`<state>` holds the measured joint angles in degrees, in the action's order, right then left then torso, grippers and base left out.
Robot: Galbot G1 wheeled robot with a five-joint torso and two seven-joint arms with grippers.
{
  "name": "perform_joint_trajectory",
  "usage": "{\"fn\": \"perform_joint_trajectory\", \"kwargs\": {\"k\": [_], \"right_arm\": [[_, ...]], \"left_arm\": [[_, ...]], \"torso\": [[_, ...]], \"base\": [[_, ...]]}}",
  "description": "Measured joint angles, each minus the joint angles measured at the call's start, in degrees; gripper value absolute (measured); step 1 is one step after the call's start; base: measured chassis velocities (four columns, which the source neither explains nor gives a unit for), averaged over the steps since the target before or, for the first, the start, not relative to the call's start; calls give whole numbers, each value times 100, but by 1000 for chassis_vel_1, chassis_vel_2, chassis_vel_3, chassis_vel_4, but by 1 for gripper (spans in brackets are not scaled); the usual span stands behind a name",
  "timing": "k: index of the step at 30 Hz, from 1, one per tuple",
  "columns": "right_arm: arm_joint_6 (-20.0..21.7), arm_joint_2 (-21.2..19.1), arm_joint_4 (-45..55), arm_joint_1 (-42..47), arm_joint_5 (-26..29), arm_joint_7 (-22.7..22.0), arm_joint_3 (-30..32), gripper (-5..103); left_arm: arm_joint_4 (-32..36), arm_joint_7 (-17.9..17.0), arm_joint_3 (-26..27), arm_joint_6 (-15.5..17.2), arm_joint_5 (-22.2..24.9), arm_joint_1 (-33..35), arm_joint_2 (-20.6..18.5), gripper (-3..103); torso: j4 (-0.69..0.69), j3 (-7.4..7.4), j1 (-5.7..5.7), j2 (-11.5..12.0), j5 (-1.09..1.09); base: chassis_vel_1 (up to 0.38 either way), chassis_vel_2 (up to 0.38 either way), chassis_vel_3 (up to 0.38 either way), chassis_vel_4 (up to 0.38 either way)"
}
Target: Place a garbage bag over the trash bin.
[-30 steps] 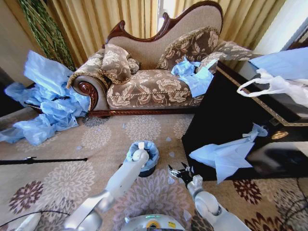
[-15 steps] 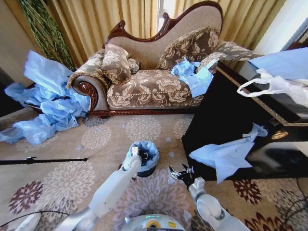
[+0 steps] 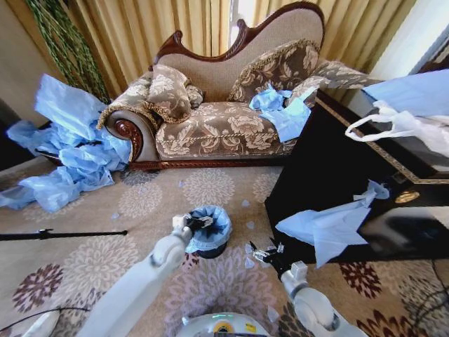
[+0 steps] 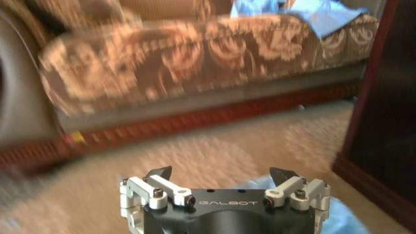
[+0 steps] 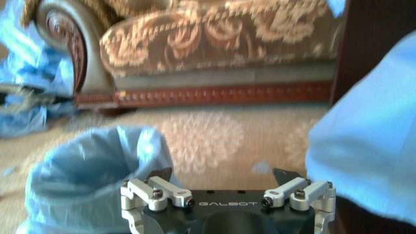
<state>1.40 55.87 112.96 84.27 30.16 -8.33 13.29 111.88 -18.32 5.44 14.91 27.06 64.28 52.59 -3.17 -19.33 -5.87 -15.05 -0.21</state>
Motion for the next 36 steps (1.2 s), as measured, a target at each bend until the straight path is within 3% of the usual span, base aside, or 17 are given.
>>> {"fn": "perform_joint_trajectory", "kwargs": {"k": [6, 9, 11, 14, 17, 18, 19, 22, 23, 26, 31, 36], "right_arm": [[-129, 382, 344, 271, -192, -14, 487, 100], [-271, 829, 631, 608, -587, -25, 859, 100], [-298, 892, 679, 669, -684, -24, 897, 100], [-494, 1228, 935, 993, -1189, -14, 1001, 100], [-601, 1418, 1073, 1183, -1362, 5, 1036, 100], [-643, 1559, 1219, 1331, -1418, 32, 1057, 100], [-643, 1559, 1219, 1331, -1418, 32, 1057, 100], [-695, 1699, 1440, 1499, -1435, 70, 1079, 100], [-695, 1699, 1440, 1499, -1435, 70, 1079, 100], [-721, 1814, 1669, 1660, -1466, 159, 1095, 100], [-714, 1915, 1850, 1805, -1466, 218, 1113, 100], [-663, 2006, 2028, 1961, -1494, 225, 1165, 100]], "left_arm": [[477, -232, 625, -68, -510, 870, -191, 100], [1096, -229, 1531, -15, -849, 2079, -83, 100], [1196, -209, 1680, -30, -921, 2315, -15, 100], [1742, -15, 2422, -281, -1349, 3462, 591, 100], [2004, 47, 2628, -491, -1501, 3872, 965, 100], [2180, 127, 2731, -753, -1687, 4171, 1278, 100], [2180, 127, 2731, -753, -1687, 4171, 1278, 100], [2310, 396, 2829, -1283, -2020, 4478, 1637, 100], [2310, 396, 2829, -1283, -2020, 4478, 1637, 100], [2448, 805, 2887, -1615, -2035, 4569, 1801, 100], [2585, 860, 2742, -1584, -1861, 4546, 1775, 100], [2697, 805, 2671, -1531, -2128, 4665, 1834, 100]], "torso": [[0, 0, -1, 0, 0], [0, 0, 0, 0, 0], [0, 0, 0, 0, 1], [3, 1, 0, 0, 1], [0, 1, 0, 0, 1], [1, 1, 1, 0, 2], [1, 1, 1, 0, 2], [0, 0, 0, 0, 0], [0, 0, 0, 0, 0], [-1, 0, 0, 0, 1], [-2, 0, 0, 0, 1], [1, 0, 0, 0, 1]], "base": [[0, 0, 0, 0], [0, 0, 0, 0], [0, 0, 0, 0], [0, 0, 0, 0], [0, 0, 0, 0], [0, 0, 0, 0], [0, 0, 0, 0], [0, 0, 0, 0], [0, 0, 0, 0], [0, 0, 0, 0], [0, 0, 0, 0], [0, 0, 0, 0]]}}
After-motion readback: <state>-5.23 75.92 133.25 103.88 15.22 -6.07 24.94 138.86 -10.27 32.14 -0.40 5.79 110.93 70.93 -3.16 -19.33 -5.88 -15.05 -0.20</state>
